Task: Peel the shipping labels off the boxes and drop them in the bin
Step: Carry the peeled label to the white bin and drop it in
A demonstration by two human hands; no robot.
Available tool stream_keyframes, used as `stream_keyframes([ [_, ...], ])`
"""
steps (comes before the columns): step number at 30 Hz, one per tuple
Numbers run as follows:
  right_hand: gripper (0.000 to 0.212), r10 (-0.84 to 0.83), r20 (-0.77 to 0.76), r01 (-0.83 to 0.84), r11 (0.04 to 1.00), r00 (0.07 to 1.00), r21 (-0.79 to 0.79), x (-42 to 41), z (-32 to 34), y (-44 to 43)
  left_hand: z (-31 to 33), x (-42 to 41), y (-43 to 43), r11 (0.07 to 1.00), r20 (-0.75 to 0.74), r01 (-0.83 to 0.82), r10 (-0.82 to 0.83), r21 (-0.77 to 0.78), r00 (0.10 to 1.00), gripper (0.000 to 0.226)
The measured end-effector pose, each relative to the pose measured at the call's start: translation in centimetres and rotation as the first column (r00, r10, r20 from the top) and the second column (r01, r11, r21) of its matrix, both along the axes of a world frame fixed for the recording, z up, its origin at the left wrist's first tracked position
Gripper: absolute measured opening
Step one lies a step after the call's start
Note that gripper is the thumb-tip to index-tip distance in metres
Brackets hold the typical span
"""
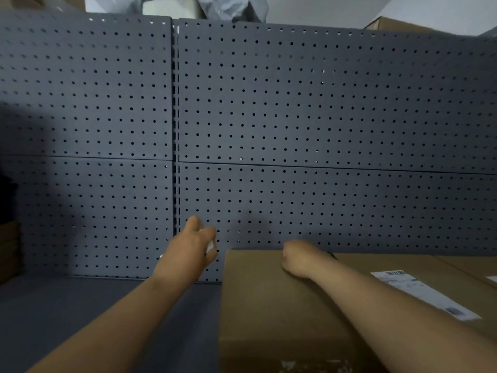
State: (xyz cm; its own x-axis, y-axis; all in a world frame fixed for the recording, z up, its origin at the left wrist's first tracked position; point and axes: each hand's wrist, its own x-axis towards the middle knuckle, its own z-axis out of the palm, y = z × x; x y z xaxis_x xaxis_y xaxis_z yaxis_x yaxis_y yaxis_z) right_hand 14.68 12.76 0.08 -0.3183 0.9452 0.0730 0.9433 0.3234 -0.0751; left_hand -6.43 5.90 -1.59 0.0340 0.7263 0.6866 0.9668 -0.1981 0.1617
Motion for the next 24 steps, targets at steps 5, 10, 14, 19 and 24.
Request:
stream_keyframes([
  [5,0.024,0.341,-0.081,-0.345,0.937,0.937,-0.045,-4.4,-0.8,-3.5,0.4,0.2,-0.1,0.997,-0.118,0.033,-0.042,-0.075,0.992,0.01],
  [10,0.025,-0.031,-0.031,0.031,0.999,0.999,-0.009,-1.7,-0.2,0.8,0.1,-0.6,-0.4,1.0,-0.144,0.025,-0.025,-0.001,0.989,0.007],
  [14,0.021,0.369,-0.102,-0.373,0.928,0.924,-0.019,-5.1,-1.2,-3.6,-0.1,-0.9,-0.5,1.0,-0.168,0.004,-0.002,0.015,0.986,0.011],
  [19,0.017,0.083,-0.078,-0.082,0.997,0.993,0.017,-2.5,-0.6,0.0,-0.3,-1.2,-0.7,0.999,-0.15,-0.01,0.017,0.047,0.989,0.006],
  [24,0.022,0.37,-0.147,-0.378,0.926,0.917,-0.023,-5.9,-1.2,-3.2,-0.7,-0.9,-0.6,1.0,-0.173,-0.001,0.006,0.025,0.985,0.004],
])
